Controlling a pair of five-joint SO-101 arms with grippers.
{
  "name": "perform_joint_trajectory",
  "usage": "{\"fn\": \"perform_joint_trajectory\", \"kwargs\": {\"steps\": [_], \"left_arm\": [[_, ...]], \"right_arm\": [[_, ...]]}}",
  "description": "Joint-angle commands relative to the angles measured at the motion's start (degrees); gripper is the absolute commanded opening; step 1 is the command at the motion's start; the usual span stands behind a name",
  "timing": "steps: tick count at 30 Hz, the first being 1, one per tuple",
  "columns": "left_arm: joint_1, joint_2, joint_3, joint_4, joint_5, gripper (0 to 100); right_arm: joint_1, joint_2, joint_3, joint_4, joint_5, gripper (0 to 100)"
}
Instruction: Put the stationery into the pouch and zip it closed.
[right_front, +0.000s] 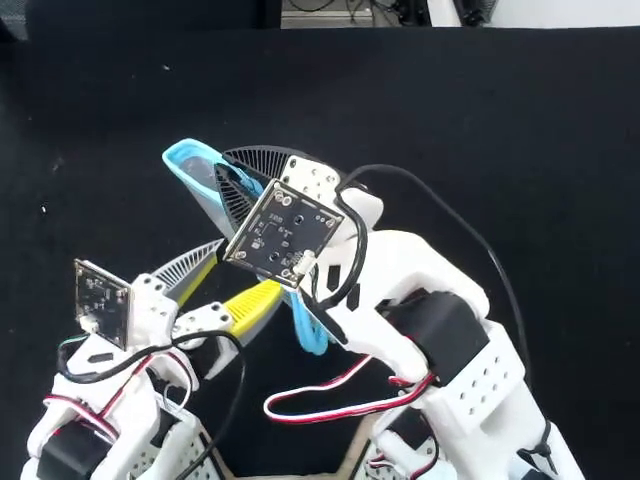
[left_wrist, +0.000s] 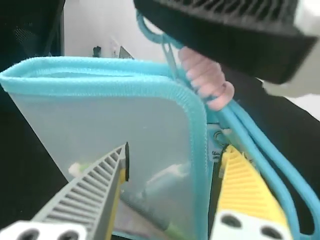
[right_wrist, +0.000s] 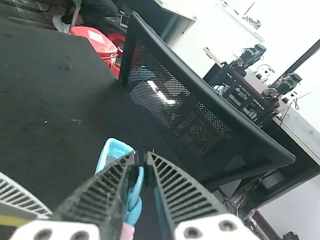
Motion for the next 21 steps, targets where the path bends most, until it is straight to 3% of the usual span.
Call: {"fn": "perform_joint_trajectory", "kwargs": {"steps": [1, 5, 12, 21], "left_arm": [[-3.4, 0.0, 2.6, -2.3, 0.5, 30], [-8.6, 0.0, 5.1, -3.9, 0.5, 30], [-13.3, 0.0, -4.9, 9.7, 0.3, 30], [-13.0, 0.0, -8.8, 14.2, -11.7, 30]], "right_arm": [[-0.5, 0.4, -2.5, 0.3, -0.4, 1.1], [-0.4, 0.4, -2.5, 0.3, -0.4, 1.1], [-0.4, 0.4, -2.5, 0.2, -0.4, 1.1], [-0.8, 0.1, -2.8, 3.2, -0.4, 1.1]]}}
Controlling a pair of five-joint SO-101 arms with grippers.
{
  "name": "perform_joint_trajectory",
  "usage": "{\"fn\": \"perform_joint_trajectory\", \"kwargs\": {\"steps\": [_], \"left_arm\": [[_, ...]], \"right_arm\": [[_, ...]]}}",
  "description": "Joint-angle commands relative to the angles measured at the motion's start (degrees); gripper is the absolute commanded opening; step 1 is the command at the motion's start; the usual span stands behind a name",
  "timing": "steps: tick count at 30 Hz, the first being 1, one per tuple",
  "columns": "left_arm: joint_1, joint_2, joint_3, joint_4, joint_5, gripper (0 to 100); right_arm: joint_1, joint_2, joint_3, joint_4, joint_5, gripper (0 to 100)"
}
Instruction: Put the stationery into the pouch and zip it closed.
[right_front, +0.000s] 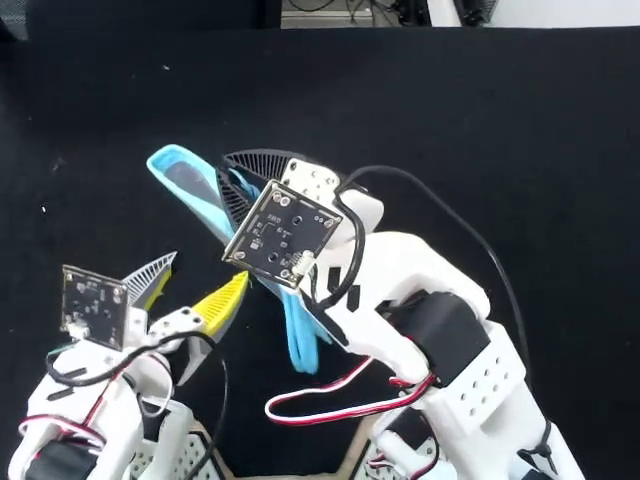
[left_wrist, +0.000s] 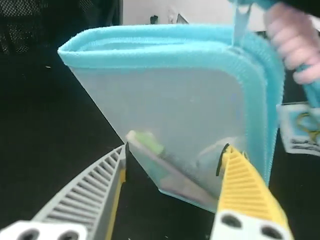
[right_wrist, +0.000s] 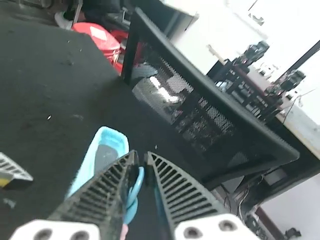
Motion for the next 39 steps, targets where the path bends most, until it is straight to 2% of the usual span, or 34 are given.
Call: {"fn": "perform_joint_trajectory", "kwargs": {"steps": [1, 5, 8, 10, 13, 19, 25, 30, 35, 39], "left_arm": [[-0.4, 0.0, -4.7, 0.4, -3.4, 30], [-0.3, -0.1, -10.0, 0.4, -2.7, 30], [2.7, 0.0, -12.1, 0.1, 4.7, 30], [7.8, 0.0, -10.4, -0.2, 8.0, 30], [12.9, 0.0, -5.6, -4.1, 9.1, 30], [13.1, 0.1, -0.2, -11.0, 13.6, 30], [11.4, 0.1, 4.7, -16.4, 13.2, 29], [7.3, 0.1, 9.0, -20.2, 8.2, 27], [3.7, 0.0, 8.6, -15.9, 4.6, 27], [3.7, 0.0, 3.5, -9.8, 2.7, 28]], "right_arm": [[-0.8, 0.1, -2.7, 0.9, -0.4, 1.1], [-0.8, 0.3, -2.9, 0.6, -0.4, 1.1], [-1.6, 0.4, -4.2, 0.6, -0.4, 1.1], [-2.0, 0.4, -5.1, 1.1, -0.4, 1.1], [-2.0, 0.4, -5.7, 1.1, -0.4, 1.1], [-1.9, 0.4, -5.3, 1.1, -0.2, 1.1], [-1.9, 0.4, -5.2, 1.1, -0.2, 1.1], [-1.9, 0.4, -5.2, 1.1, -0.2, 1.1], [-1.9, 0.4, -5.2, 1.1, -0.1, 1.1], [-1.9, 0.4, -5.2, 1.1, -0.2, 1.1]]}}
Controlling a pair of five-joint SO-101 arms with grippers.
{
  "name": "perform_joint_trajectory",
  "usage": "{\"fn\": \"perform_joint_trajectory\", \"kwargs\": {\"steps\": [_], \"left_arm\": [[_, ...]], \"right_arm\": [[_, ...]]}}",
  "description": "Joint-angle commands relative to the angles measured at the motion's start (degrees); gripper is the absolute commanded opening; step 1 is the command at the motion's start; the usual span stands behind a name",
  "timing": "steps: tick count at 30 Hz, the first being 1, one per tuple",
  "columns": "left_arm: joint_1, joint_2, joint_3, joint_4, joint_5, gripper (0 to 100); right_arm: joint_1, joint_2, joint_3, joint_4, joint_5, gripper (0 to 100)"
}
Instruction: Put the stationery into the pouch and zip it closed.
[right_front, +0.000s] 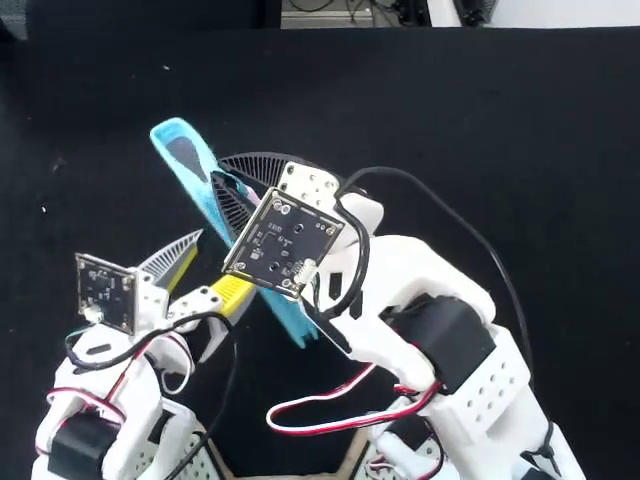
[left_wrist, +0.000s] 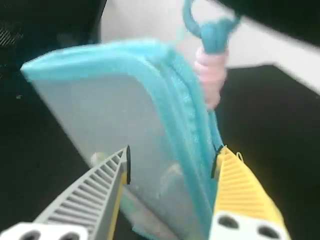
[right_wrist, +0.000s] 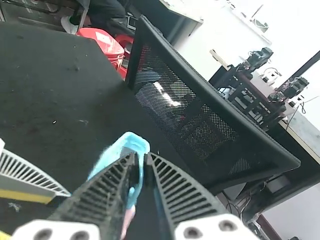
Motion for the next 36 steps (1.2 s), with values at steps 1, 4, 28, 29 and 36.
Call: {"fn": "perform_joint_trajectory", "kwargs": {"steps": [1, 4, 28, 29, 36], "left_arm": [[-0.7, 0.0, -7.1, 5.8, -2.0, 28], [-1.4, 0.0, -9.5, 7.7, -3.1, 28], [-0.7, 0.0, -2.5, 5.8, -5.5, 14], [-0.7, 0.0, -2.6, 5.8, -5.5, 10], [0.2, 0.0, -2.8, 5.8, -12.0, 3]], "right_arm": [[-0.5, 0.4, -2.8, 0.4, -0.2, 1.1], [-0.5, 0.3, -1.9, 0.4, -0.4, 1.1], [1.8, -18.1, 6.9, 20.7, -14.2, 9.8], [0.7, -18.5, 6.9, 22.4, -15.3, 12.3], [-14.3, -19.8, 8.8, 25.1, -17.3, 17.7]]}}
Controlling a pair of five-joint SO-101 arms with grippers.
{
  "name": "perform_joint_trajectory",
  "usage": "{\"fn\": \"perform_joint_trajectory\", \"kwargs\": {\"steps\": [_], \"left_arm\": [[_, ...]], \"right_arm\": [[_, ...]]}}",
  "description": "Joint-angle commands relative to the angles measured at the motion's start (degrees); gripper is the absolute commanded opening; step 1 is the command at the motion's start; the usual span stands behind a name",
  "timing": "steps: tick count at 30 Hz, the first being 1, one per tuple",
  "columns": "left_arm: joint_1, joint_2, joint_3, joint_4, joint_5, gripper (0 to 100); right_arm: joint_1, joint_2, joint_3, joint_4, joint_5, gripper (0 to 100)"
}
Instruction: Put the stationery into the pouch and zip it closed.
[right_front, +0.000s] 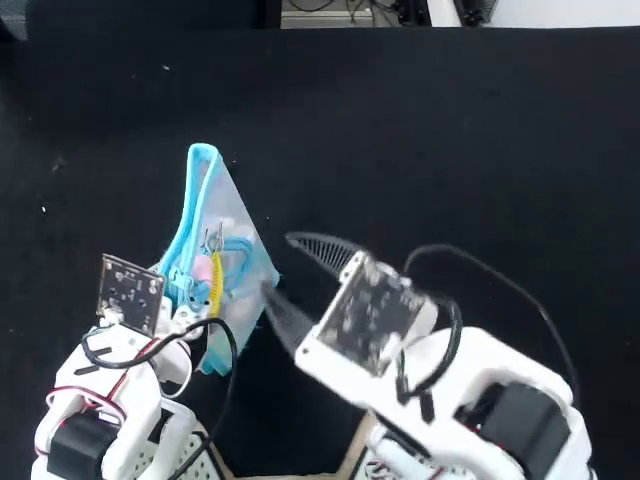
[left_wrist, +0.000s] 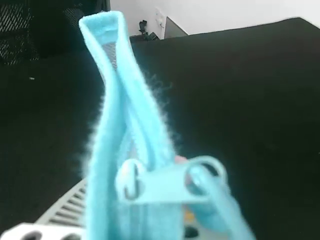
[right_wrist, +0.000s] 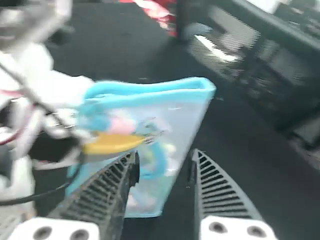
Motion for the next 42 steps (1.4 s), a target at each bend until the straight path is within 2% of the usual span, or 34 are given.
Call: {"fn": "perform_joint_trajectory", "kwargs": {"steps": [1, 7, 13, 21, 26, 32, 37, 42], "left_arm": [[2.3, 0.0, -2.3, -1.6, -5.7, 3], [11.5, 0.0, -0.8, -1.0, -14.4, 3], [16.0, 0.0, 1.5, -1.4, -15.3, 3], [15.8, 0.0, 1.1, -1.4, -15.2, 3], [15.8, 0.0, 1.0, -1.5, -15.2, 3], [16.0, 0.0, 1.1, -2.6, -15.1, 3], [16.2, 0.0, 0.9, -4.4, -10.1, 3], [16.2, 0.0, 0.4, -4.3, -9.1, 3]], "right_arm": [[-6.2, 0.1, 1.7, 0.1, -0.4, 17.7], [-6.5, -2.4, 7.8, -1.3, -0.5, 17.7], [-6.7, -9.9, 16.3, -6.6, -0.7, 17.7], [-6.9, -16.3, 19.7, -7.1, -0.7, 17.6], [-11.2, -16.3, 19.8, -7.4, -0.6, 17.6], [-11.5, -13.2, 20.1, -9.6, -0.6, 17.6], [-11.4, -10.1, 20.4, -11.3, -0.4, 17.6], [-11.3, -9.5, 24.0, -15.2, -0.4, 17.4]]}}
